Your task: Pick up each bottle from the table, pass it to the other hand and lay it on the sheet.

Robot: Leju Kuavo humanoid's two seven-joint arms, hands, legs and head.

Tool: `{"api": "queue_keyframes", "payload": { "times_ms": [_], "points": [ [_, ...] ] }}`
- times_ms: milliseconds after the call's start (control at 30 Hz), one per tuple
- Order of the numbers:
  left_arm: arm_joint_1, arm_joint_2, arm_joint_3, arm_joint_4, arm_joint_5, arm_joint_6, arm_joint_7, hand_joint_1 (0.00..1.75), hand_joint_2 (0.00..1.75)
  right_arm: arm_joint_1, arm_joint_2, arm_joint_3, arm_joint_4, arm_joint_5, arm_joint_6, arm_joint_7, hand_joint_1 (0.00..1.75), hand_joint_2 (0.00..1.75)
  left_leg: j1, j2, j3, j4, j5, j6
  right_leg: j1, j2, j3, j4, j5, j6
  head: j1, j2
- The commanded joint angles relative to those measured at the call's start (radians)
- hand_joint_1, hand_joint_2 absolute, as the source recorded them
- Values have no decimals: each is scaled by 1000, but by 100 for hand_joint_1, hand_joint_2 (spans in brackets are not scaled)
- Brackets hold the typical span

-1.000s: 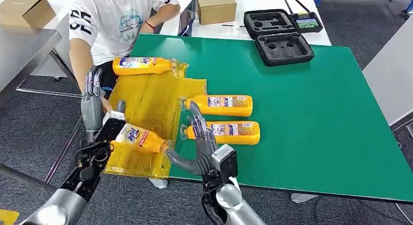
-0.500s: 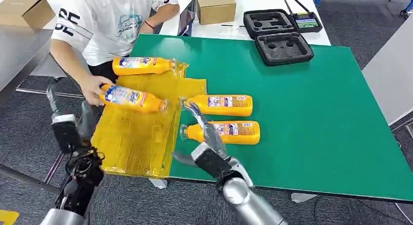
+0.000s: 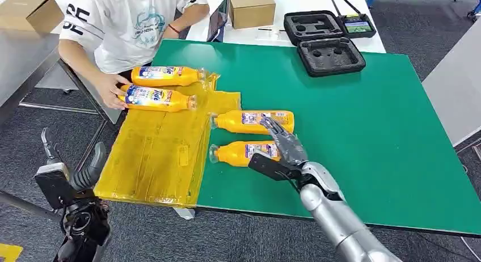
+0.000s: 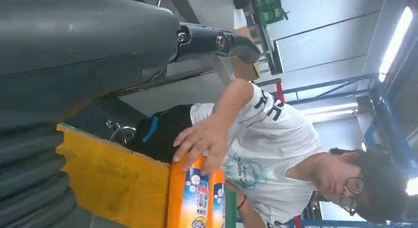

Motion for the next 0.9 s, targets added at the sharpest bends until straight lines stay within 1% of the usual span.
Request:
{"api": "queue_keyframes", "payload": {
  "times_ms": [33,67,100,367,400,433,467,500,533,567,633,700,733,767,800,867,900],
  "points": [
    [-38,-19,-48,59,-12,-11,3,0,175,-132,-6,34,254,35,53,13,0,175,0,0,4,0,-2,1,0,-1,4,0,-2,-1,1,0],
    [-46,-16,-50,73,-10,-13,3,0,175,-139,0,38,270,34,62,11,0,175,0,0,2,0,-1,1,0,0,2,0,-1,-1,0,0],
    [-52,-13,-53,82,-7,-14,3,0,175,-145,6,39,287,27,80,13,0,175,0,0,4,0,-2,1,0,0,4,0,-2,-2,0,0],
    [-55,-12,-54,86,-6,-16,3,0,175,-145,8,38,293,23,82,11,0,175,0,0,2,0,-1,1,0,-1,2,0,-1,-1,0,0],
    [-54,-11,-53,86,-6,-16,3,0,175,-144,6,38,294,23,82,11,0,175,0,0,5,0,-2,1,1,-1,6,0,-2,-2,0,0],
    [-56,-8,-57,86,-5,-18,3,0,175,-146,7,42,303,16,99,9,0,175,0,0,3,0,-1,1,0,-1,3,0,-1,-1,0,0],
    [-60,-8,-60,93,-5,-20,3,0,175,-148,6,48,313,15,107,11,0,175,0,0,5,0,-3,1,1,-1,6,0,-2,-2,0,0],
    [-60,-8,-60,93,-5,-20,3,0,175,-148,6,48,313,15,107,11,0,175,0,0,3,0,-1,1,0,-1,3,0,-1,-1,0,0],
    [-62,-9,-64,97,-9,-17,3,0,175,-157,6,57,333,11,128,9,0,175,0,0,5,0,-2,1,1,-1,5,0,-2,-2,0,0],
    [-63,-10,-64,99,-7,-18,4,0,175,-164,5,60,348,10,134,8,0,175,0,-1,2,0,-1,1,0,-1,3,0,-1,-1,0,0],
    [-65,-10,-67,102,-5,-21,4,0,175,-169,5,58,364,-1,142,6,0,175,0,0,5,1,-3,1,1,-1,6,0,-3,-2,0,0],
    [-75,-11,-76,117,-3,-24,5,0,175,-173,4,63,393,-2,155,6,0,175,0,-1,3,0,-1,1,0,-1,4,0,-1,-1,0,0],
    [-87,-9,-86,136,-1,-29,6,0,175,-176,5,66,410,-8,161,1,0,175,1,0,7,1,-3,1,1,-2,8,0,-3,-3,0,0],
    [-91,-10,-87,142,5,-30,10,0,175,-176,5,69,417,-11,166,-2,0,175,0,-1,4,0,-1,1,0,-2,4,-1,-1,-1,0,0],
    [-94,-11,-88,142,5,-30,10,0,175,-173,2,69,419,-11,166,-2,0,175,0,-2,5,0,-2,1,1,-3,6,-1,-2,-2,0,0],
    [-109,-7,-98,159,7,-34,12,0,175,-178,-6,90,429,-4,189,1,0,175,0,-2,4,-1,-1,1,0,-3,5,-1,-1,-1,0,0],
    [-113,-7,-100,162,12,-31,14,0,175,-182,-10,96,432,-5,201,6,0,175,1,-2,6,0,-2,1,1,-3,8,-1,-3,-2,0,0]
  ]
}}
